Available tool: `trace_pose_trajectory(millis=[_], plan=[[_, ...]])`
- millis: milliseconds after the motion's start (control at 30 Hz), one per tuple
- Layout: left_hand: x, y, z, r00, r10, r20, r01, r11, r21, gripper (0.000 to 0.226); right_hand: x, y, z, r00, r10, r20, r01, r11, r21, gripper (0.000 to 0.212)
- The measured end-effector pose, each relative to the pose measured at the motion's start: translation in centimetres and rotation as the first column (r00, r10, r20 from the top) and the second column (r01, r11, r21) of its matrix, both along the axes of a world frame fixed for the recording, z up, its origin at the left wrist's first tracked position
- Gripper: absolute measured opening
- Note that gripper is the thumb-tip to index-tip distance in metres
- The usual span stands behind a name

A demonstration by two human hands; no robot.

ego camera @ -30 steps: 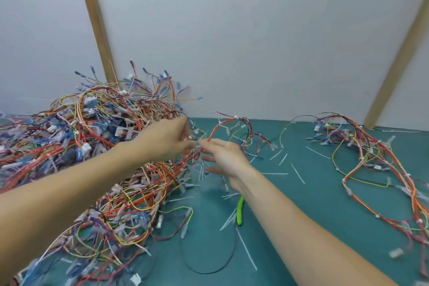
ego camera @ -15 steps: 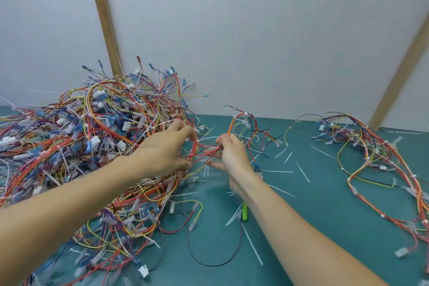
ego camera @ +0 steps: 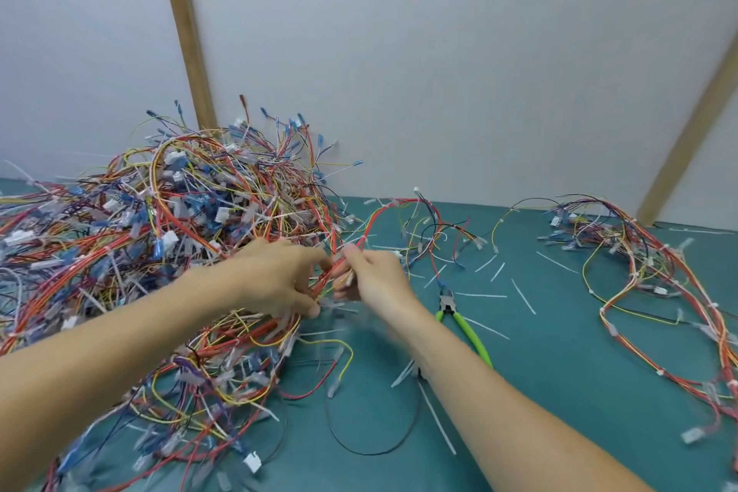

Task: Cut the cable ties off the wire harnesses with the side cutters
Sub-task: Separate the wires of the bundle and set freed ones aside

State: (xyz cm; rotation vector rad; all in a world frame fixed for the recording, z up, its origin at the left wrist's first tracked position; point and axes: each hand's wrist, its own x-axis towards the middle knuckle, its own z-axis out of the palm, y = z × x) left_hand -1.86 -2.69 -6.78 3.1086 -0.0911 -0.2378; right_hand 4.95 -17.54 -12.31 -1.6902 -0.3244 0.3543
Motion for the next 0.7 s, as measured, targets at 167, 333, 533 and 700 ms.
trace_pose_trajectory(millis=[167,333,533,700], plan=[[-0.5,2.4,3.7,0.999,0.018,-0.033,-0.030,0.912,-0.409,0.011,-0.1,-0.5,-0.4,0.975,-0.117,-0.191,0.149,0.976,0.159,0.039],[-1.4,1.8,3.2,0.999,0.034,-0.026,-0.040,0.956,-0.290,0.026,0.8,-1.6,0.9,0.946,-0.092,-0.311,0.190,0.934,0.301,0.038],[-0.9,0.6,3.3,0.990,0.106,0.090,-0.112,0.992,0.065,0.019,0.9,-1.4,1.4,0.973,-0.117,-0.200,0.166,0.954,0.250,0.040],[-0.6,-1.6,3.4,0.994,-0.026,0.110,0.031,0.998,-0.047,0.032,0.7,-2.7,0.1,0.969,0.109,-0.224,-0.070,0.982,0.176,0.034]])
